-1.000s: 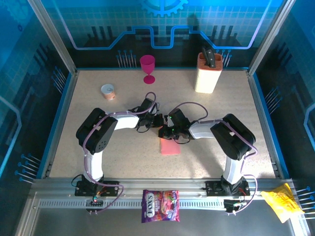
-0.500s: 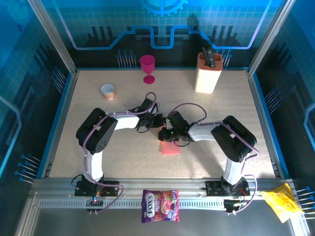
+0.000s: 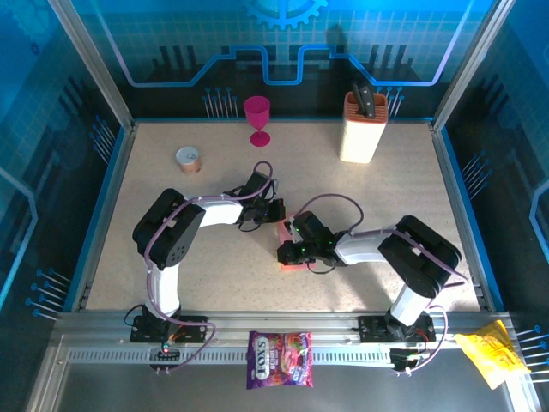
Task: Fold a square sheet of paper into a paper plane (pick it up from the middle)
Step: First fold in half a square sheet of paper at the center of the table.
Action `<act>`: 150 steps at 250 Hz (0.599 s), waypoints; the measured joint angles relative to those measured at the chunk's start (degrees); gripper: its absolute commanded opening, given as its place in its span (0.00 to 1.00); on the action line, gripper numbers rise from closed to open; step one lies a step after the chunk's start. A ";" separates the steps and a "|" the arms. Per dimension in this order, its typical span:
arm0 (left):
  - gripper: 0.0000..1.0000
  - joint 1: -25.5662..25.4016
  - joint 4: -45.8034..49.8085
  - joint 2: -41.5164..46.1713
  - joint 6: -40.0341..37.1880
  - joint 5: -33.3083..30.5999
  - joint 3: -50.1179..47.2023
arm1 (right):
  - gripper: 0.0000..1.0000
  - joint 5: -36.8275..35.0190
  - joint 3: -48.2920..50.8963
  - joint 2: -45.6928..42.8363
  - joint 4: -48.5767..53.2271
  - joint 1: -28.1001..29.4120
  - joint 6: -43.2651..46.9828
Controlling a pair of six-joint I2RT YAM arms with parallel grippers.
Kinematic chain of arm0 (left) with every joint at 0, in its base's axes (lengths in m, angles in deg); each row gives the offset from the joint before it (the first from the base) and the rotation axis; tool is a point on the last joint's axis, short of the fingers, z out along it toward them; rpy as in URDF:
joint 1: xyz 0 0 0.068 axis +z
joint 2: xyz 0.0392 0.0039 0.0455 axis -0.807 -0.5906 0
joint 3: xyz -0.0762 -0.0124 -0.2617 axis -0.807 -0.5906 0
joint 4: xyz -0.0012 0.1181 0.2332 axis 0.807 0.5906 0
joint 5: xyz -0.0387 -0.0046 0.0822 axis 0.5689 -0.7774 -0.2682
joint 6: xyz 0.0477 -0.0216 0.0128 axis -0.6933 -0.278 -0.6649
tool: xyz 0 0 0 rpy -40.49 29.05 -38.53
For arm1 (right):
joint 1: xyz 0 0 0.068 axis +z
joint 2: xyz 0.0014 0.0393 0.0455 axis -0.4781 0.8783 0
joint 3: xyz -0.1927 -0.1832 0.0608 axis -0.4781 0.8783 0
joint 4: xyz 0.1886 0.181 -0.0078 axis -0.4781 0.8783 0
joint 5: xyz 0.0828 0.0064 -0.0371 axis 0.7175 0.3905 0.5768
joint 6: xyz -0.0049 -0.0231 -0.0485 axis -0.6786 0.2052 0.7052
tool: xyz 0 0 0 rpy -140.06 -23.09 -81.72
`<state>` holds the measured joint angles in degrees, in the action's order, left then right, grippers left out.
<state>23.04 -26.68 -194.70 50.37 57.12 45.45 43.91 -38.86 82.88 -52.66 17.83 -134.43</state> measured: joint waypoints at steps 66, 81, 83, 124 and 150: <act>0.00 -0.07 -0.09 0.00 -0.42 0.22 0.00 | 0.00 0.31 9.77 -7.13 -4.92 3.74 -5.46; 0.00 -0.04 -0.20 0.00 -0.72 0.20 0.00 | 0.00 0.76 11.93 -10.64 -2.60 4.31 -6.45; 0.00 -0.04 -0.22 0.00 -0.81 0.20 0.00 | 0.00 0.94 12.15 -11.10 -2.12 4.35 -6.56; 0.00 -0.04 -0.17 0.31 -0.87 0.20 0.00 | 0.00 -0.70 12.57 -25.83 15.45 2.93 -5.68; 0.13 0.17 0.76 1.77 -0.81 0.31 -0.37 | 0.03 -3.39 8.90 -34.60 24.94 -2.14 -3.91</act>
<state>23.21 -25.92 -192.93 49.56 57.43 45.08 40.52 -29.96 48.28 -27.72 15.69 -138.34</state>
